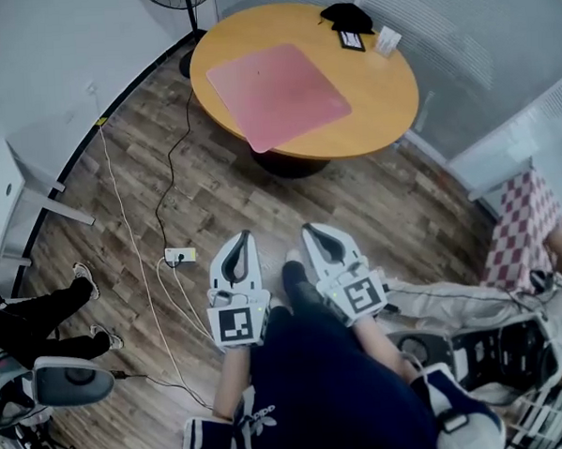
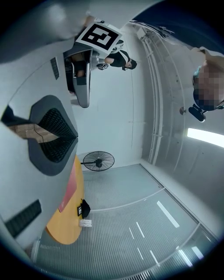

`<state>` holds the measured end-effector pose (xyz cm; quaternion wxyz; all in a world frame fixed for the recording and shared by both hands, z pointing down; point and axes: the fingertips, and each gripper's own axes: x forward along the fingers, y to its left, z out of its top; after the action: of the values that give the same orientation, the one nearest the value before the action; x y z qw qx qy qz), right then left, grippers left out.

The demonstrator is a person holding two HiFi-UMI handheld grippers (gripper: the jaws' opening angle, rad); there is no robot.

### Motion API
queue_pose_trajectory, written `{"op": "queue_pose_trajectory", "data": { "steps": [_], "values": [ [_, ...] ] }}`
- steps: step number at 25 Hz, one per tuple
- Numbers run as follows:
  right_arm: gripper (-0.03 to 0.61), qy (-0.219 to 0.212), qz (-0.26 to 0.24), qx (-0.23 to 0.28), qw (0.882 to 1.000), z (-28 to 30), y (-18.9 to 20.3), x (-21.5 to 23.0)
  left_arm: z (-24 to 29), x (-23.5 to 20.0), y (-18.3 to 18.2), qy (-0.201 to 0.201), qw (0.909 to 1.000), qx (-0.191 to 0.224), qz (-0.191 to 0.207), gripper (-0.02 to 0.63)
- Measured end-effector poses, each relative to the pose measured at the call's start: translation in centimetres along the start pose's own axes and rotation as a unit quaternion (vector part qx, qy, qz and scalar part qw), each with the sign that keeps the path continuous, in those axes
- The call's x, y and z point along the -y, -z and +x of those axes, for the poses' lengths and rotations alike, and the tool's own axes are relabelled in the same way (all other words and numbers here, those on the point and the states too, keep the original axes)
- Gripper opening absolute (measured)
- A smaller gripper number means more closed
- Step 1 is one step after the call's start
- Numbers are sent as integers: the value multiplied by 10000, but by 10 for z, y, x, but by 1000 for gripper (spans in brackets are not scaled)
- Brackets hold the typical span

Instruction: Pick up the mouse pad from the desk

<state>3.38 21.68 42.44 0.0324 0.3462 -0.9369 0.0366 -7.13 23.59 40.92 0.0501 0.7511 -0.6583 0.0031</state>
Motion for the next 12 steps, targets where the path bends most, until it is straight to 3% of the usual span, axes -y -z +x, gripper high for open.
{"op": "queue_pose_trajectory", "data": {
  "steps": [12],
  "values": [
    [4,-299,-111,89,9995,86,-20,101,126,-21,-4,93,9994,-238,-214,5]
  ]
}}
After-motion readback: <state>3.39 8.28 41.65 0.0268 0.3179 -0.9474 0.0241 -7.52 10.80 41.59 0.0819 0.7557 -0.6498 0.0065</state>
